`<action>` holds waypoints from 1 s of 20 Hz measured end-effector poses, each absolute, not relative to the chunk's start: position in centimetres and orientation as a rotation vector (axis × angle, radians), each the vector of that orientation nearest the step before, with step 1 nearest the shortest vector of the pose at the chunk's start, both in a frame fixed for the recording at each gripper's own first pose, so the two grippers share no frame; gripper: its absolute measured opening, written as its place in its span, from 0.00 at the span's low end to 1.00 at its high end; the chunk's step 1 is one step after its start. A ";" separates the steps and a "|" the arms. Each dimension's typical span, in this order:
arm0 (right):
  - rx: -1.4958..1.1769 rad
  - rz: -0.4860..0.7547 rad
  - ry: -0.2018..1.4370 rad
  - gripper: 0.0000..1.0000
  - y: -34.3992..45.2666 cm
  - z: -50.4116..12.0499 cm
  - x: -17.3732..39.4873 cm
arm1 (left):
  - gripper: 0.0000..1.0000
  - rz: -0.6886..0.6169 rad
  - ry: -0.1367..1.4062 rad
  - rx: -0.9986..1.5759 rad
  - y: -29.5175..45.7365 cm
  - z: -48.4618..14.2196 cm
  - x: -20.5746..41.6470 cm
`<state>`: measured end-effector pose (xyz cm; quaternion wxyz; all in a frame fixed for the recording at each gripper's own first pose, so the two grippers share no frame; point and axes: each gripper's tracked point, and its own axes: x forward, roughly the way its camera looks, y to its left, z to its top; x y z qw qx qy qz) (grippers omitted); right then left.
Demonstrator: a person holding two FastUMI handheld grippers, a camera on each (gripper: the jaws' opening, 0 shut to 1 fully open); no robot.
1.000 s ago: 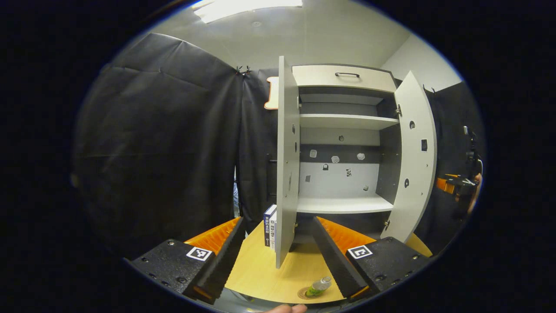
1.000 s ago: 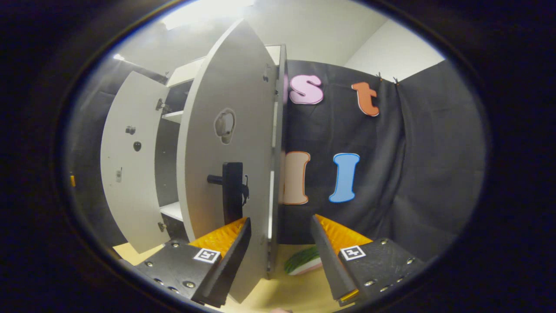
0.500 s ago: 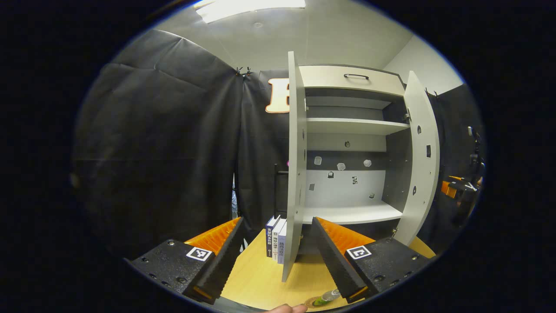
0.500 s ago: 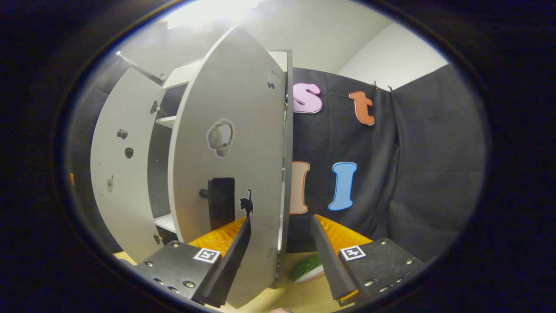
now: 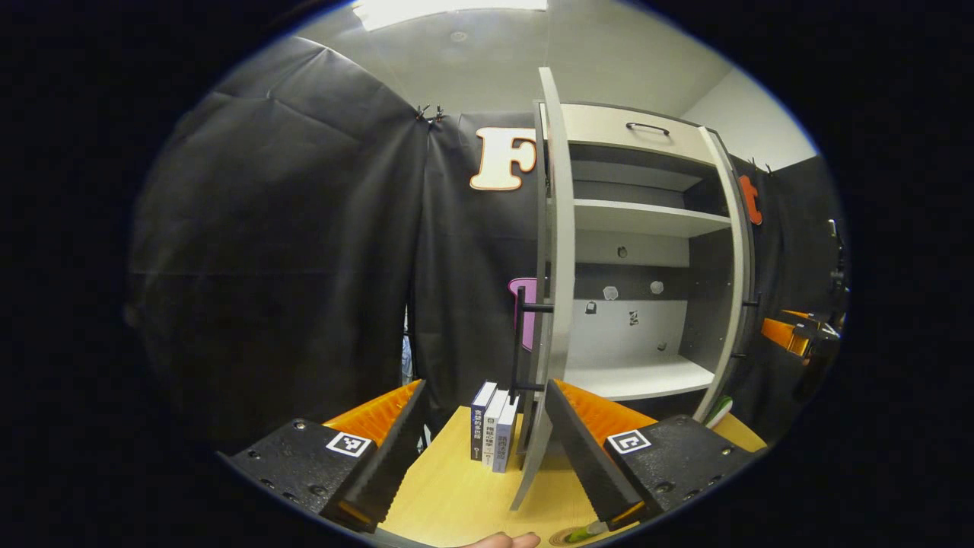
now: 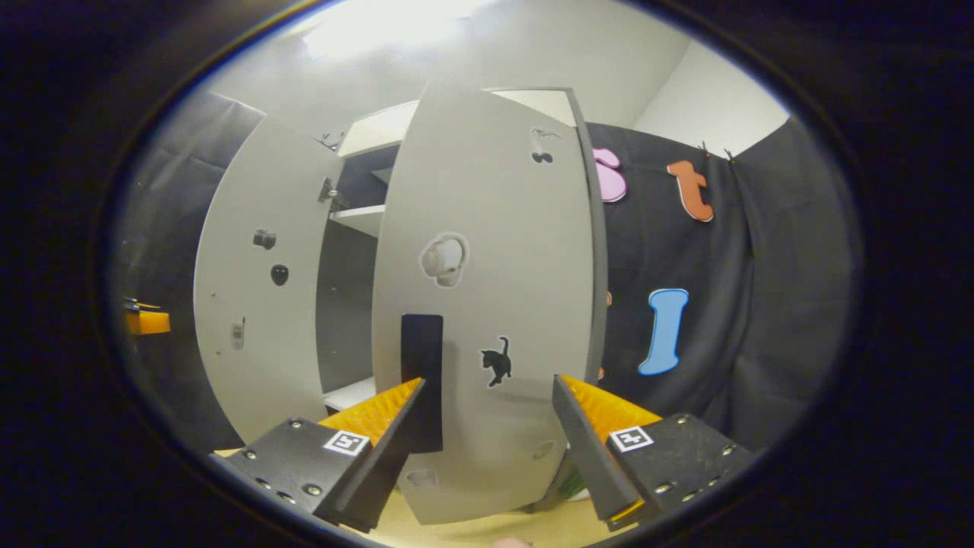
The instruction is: Grasp the bottle in the cabinet with the left hand and place it on the coaster, then close the right door with the right hand and the left door with the left hand.
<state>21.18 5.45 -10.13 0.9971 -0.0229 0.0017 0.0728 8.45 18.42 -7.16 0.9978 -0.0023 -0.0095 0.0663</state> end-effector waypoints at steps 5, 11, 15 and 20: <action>-0.024 0.096 0.043 0.98 6.2 -11.7 22.6 | 0.97 0.108 -0.004 -0.009 21.3 -8.1 11.4; 0.015 0.002 0.080 0.97 5.0 -12.7 23.3 | 0.96 0.064 0.016 -0.053 23.3 -8.9 15.6; 0.009 -0.031 0.058 0.97 4.7 -12.0 22.6 | 0.92 0.006 0.003 -0.083 22.9 -8.2 18.1; 0.017 -0.026 0.070 0.98 4.1 -11.9 21.1 | 0.94 -0.008 0.015 -0.122 21.7 -7.9 18.6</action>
